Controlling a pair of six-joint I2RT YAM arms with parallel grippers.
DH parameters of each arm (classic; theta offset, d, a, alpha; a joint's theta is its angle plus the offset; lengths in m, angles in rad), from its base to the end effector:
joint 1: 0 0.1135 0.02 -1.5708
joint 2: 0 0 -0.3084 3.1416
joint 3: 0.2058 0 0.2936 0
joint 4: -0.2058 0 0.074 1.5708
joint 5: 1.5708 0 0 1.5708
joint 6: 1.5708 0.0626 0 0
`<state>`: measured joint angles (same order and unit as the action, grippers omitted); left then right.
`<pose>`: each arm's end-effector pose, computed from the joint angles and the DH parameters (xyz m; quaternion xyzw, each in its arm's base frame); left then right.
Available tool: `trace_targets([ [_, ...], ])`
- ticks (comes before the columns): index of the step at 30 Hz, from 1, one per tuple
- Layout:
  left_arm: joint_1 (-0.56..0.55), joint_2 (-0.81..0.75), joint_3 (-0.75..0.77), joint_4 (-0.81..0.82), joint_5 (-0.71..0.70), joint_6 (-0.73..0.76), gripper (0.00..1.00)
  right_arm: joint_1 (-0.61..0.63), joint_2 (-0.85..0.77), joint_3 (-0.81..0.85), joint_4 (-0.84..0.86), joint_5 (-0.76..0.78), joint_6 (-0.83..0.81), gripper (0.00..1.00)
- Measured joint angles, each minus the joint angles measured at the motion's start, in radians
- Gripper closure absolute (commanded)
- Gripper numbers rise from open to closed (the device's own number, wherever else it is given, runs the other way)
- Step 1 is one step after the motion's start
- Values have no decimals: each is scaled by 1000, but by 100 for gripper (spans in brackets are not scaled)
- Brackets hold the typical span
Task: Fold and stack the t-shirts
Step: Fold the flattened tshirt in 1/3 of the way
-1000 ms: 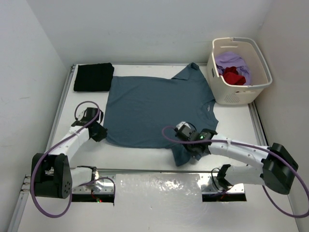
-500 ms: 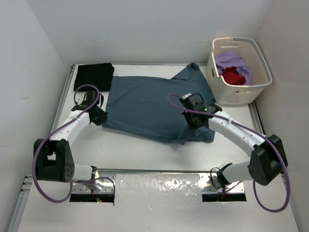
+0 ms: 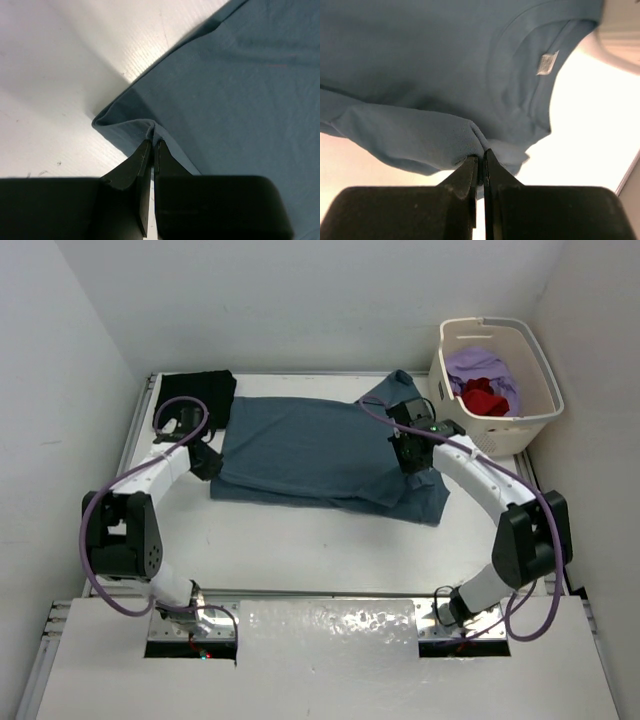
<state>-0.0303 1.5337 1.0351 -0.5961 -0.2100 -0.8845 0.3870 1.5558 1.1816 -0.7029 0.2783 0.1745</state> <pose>0.3519 0.0024 0.2168 -0.4228 0.8694 -0.0122 0.2554 0.3477 0.1231 0.2545 -0.0681 0.9585 -0.0622 0.2698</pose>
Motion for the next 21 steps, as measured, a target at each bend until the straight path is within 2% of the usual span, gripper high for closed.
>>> trace_targets([
  [21,13,242,220,-6,-16,5,100,-155,228,256,21,-7,-127,100],
])
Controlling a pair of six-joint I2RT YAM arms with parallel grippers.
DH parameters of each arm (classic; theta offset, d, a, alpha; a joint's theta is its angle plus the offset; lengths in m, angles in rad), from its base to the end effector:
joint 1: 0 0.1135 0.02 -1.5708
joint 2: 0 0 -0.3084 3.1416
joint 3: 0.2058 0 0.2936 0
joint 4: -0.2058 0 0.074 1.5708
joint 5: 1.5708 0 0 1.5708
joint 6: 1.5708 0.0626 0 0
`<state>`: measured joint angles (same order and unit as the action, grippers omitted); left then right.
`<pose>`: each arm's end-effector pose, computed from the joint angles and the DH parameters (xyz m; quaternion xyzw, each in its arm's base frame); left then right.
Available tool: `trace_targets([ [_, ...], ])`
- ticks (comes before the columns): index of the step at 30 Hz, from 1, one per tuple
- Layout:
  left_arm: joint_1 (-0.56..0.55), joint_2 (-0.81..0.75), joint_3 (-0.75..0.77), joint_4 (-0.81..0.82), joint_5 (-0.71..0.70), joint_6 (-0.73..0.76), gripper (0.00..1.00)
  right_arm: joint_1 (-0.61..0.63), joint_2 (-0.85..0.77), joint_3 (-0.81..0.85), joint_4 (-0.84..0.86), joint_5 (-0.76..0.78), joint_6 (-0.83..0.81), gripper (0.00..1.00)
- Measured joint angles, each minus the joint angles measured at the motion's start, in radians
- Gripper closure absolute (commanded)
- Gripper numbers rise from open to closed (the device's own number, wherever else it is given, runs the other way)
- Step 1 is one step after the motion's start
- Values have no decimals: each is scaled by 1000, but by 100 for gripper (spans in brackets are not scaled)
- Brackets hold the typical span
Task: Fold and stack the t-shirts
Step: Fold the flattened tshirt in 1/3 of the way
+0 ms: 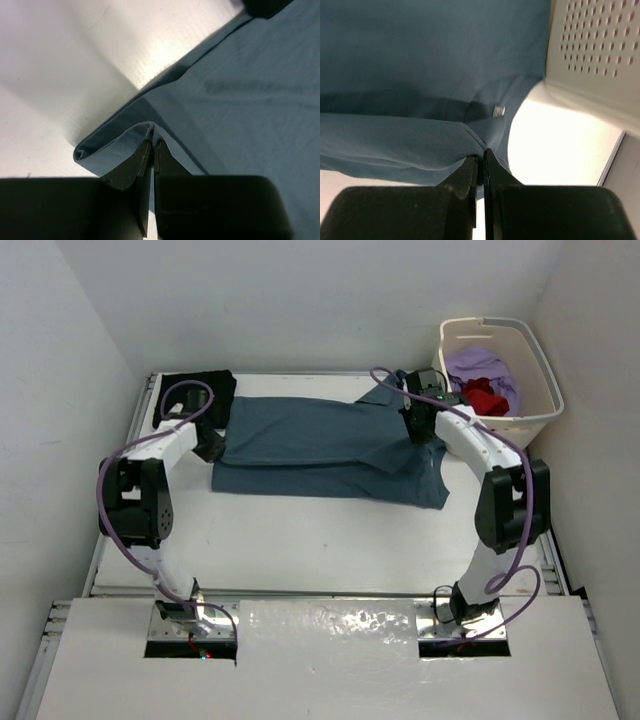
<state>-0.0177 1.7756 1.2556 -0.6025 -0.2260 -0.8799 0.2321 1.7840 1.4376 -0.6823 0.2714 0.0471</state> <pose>0.4206 0.0066 0.2030 -0.4276 0.8697 0.0032 0.2467 0.4372 0.0861 0.2587 -0.0521 0.9539 -0.0922 0.2808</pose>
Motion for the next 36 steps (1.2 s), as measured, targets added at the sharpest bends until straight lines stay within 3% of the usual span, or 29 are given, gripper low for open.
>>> trace_targets([
  [8,0,114,114,6,-3,19,100,-1,131,129,0,16,-53,97],
  [11,0,155,143,2,-14,25,74,-1,193,174,2,18,-61,88],
  [12,0,168,152,1,-18,29,54,-1,219,193,2,21,-63,85],
  [14,0,195,171,-1,-22,39,37,-1,272,225,19,33,-69,82],
  [15,1,208,182,-3,-24,40,33,-1,298,240,31,40,-72,81],
  [16,1,220,196,-6,-24,40,28,-1,329,257,47,48,-76,63],
  [17,2,230,208,-7,-24,44,22,-1,362,282,53,57,-80,56],
  [18,2,237,219,-8,-23,46,18,-1,395,314,58,63,-83,55],
  [20,2,241,231,-5,-19,52,6,-2,457,378,80,68,-98,43],
  [22,2,238,237,-6,-13,66,0,-2,509,442,87,66,-104,39],
  [23,2,237,237,-5,-11,68,0,-2,523,461,95,66,-108,19],
  [25,2,229,236,-11,-6,76,0,-2,525,467,100,65,-107,1],
  [30,2,146,195,-18,-5,97,0,-1,433,352,111,37,-107,1],
  [36,2,28,133,-15,-11,124,0,1,167,45,138,-105,-15,1],
])
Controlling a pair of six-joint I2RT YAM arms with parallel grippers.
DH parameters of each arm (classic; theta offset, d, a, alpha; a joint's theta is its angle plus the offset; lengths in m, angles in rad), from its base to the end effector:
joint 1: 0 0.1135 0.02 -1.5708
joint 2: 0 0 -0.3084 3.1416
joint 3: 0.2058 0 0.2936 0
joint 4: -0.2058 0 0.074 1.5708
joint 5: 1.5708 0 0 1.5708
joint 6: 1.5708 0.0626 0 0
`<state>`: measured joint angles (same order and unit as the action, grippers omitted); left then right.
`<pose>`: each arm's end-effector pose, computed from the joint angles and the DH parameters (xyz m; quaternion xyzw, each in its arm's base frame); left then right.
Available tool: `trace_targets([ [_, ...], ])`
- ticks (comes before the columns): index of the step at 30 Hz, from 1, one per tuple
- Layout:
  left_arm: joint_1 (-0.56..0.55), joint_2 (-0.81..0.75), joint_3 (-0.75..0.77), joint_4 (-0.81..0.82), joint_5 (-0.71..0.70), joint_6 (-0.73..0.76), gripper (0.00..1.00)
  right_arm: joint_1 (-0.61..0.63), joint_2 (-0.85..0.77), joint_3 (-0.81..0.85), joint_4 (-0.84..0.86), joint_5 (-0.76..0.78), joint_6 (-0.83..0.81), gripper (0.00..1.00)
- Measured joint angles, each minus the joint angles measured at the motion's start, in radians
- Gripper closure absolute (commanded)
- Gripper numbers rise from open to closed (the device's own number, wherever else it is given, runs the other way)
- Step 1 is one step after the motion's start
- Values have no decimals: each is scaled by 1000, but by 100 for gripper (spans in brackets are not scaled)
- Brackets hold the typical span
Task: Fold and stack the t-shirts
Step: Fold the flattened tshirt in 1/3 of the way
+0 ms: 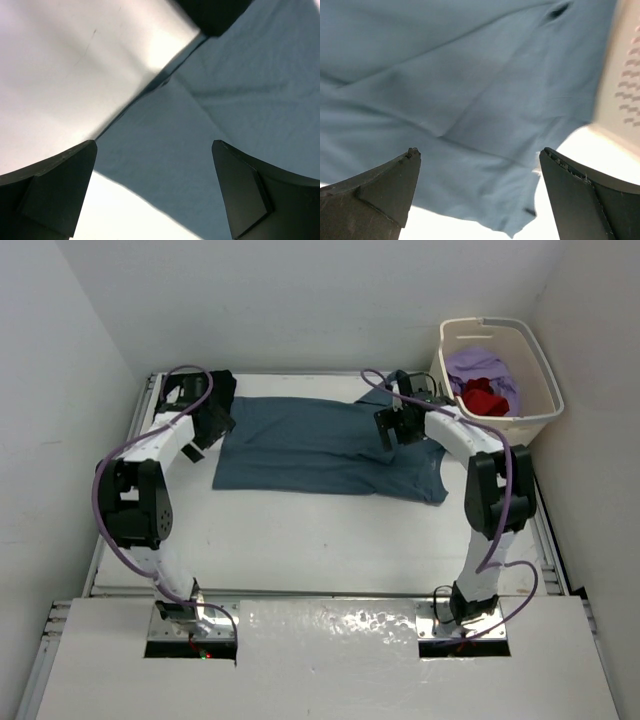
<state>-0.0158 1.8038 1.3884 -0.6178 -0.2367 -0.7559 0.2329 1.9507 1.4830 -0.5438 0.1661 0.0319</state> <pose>0.4476 0.0076 0.2366 -0.3755 0.8812 0.0062 0.2872 0.4791 0.1030 0.2088 -0.0733 0.9553 -0.0427 0.2832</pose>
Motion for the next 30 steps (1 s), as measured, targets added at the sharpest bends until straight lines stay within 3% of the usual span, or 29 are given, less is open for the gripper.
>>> trace_targets([
  [9,0,-52,-127,2,29,14,0,30,-8,-150,110,-154,141,1],
  [30,0,-52,-151,-7,27,23,0,59,150,-71,273,-237,233,1],
])
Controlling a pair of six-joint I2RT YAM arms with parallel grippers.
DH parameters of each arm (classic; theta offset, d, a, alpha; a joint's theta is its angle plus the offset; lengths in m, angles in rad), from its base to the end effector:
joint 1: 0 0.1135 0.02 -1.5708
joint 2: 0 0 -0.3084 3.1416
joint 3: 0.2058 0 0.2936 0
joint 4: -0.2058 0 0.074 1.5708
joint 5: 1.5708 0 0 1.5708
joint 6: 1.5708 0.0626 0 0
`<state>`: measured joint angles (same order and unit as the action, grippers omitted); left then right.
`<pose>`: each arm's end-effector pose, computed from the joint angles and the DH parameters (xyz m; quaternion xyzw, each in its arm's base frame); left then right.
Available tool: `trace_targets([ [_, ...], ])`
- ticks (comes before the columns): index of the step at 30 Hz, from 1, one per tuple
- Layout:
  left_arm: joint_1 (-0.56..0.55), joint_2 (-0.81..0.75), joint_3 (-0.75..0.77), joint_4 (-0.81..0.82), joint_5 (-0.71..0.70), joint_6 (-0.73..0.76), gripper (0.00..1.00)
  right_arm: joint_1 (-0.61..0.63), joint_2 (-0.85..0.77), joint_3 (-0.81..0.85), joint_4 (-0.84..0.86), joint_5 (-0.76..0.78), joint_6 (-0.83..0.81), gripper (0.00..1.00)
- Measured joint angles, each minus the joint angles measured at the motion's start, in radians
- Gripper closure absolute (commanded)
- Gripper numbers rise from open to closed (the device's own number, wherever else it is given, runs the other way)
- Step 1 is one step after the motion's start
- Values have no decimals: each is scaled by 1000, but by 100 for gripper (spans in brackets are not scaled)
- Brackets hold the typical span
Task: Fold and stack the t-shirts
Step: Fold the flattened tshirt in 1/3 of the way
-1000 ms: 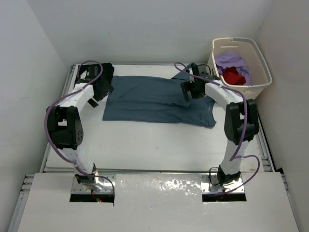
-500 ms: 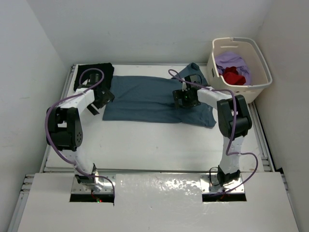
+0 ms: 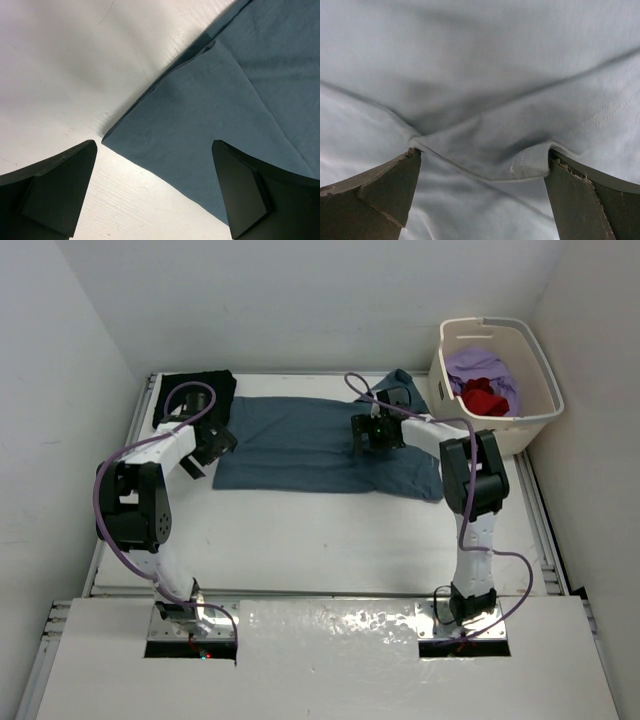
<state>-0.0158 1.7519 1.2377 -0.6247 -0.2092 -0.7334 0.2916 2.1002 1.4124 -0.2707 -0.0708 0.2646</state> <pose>0.4121 0.0065 0.2049 -0.3621 0.9017 0.0169 0.2356 0.4913 0.1521 0.1319 -0.0235 0.9527 0.1151 0.2804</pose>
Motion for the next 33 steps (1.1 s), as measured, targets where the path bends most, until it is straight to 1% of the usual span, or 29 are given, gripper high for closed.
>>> trace_targets([
  [4,0,0,0,-1,0,3,0,2,83,122,33,-11,8,1],
  [8,0,0,0,-1,1,3,0,5,167,239,126,-19,18,1],
  [12,0,0,0,-2,3,3,0,6,233,371,146,-16,13,1],
  [14,0,0,0,-2,6,3,0,6,238,404,151,-12,-6,1],
  [17,0,0,0,-1,11,3,0,6,223,403,148,9,-42,1],
  [19,0,0,0,0,16,3,0,6,193,364,127,34,-66,1],
  [21,0,-3,0,2,23,3,0,6,127,282,100,71,-79,1],
  [25,-16,-8,0,32,44,4,0,2,-91,27,58,146,-63,1],
  [29,-56,-6,-6,84,72,3,0,-8,-324,-227,59,168,-8,1],
  [31,-87,6,-6,116,93,4,0,-15,-395,-319,62,166,18,1],
  [33,-113,32,-7,154,114,4,0,-21,-431,-395,60,162,43,1],
])
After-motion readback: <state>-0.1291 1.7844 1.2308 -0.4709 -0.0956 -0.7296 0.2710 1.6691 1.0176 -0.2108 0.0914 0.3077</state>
